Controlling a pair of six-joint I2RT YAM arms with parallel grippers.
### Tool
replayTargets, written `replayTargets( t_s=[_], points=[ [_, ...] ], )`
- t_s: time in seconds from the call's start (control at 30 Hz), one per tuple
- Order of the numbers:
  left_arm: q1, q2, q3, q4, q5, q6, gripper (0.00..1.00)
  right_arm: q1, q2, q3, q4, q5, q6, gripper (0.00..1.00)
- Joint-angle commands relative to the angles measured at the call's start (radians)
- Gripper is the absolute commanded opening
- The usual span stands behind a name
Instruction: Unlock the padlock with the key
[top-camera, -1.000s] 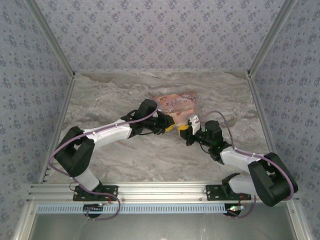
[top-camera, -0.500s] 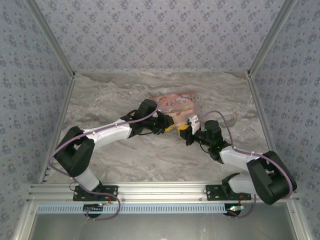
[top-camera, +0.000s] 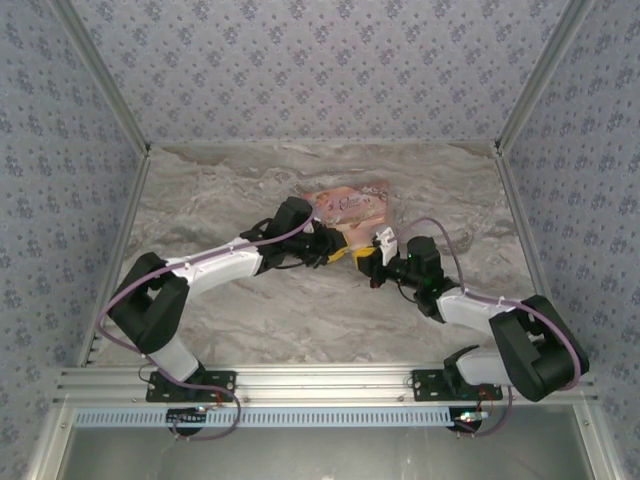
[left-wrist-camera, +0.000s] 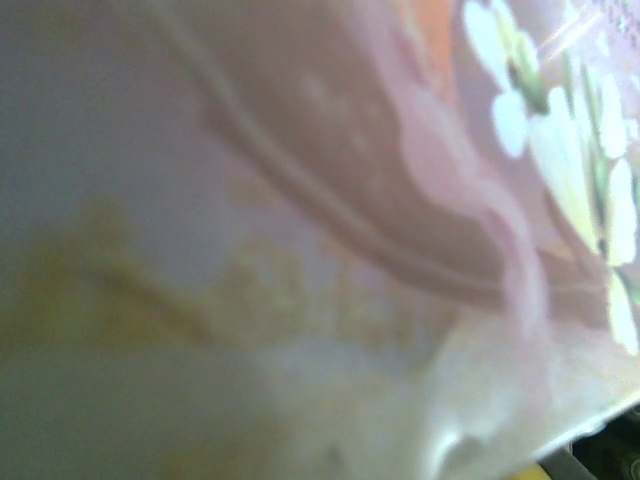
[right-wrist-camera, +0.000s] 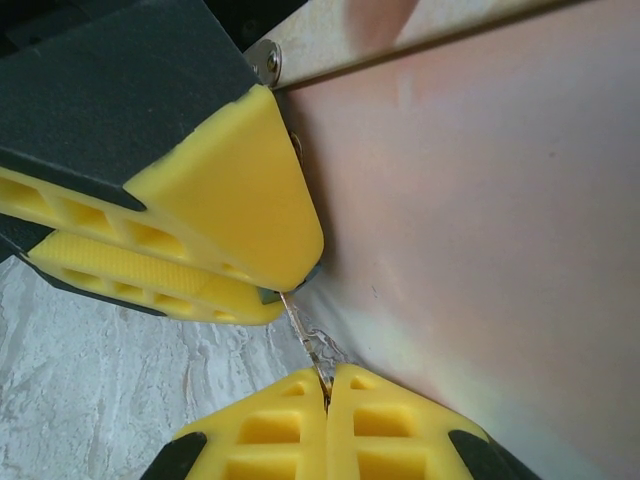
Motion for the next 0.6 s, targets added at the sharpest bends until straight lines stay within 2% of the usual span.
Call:
replayTargets(
  t_s=[0.0, 0.23, 0.57],
  points=[
    [-0.013, -0.033, 0.021, 0.02, 0.07, 0.007, 0.19, 0.013, 0.02, 0.061, 0.05, -0.022, -0.003, 0.0],
    [-0.015, -0.035, 0.021, 0.017, 0.078, 0.015, 0.18, 0.011, 0.058, 0.088, 0.05, 0.001, -0.006, 0.0],
    [-0.016, -0.028, 0.012, 0.029, 0.082, 0.019, 0.17, 0.01, 0.077, 0.111, 0.077, -0.044, 0.012, 0.0]
  ],
)
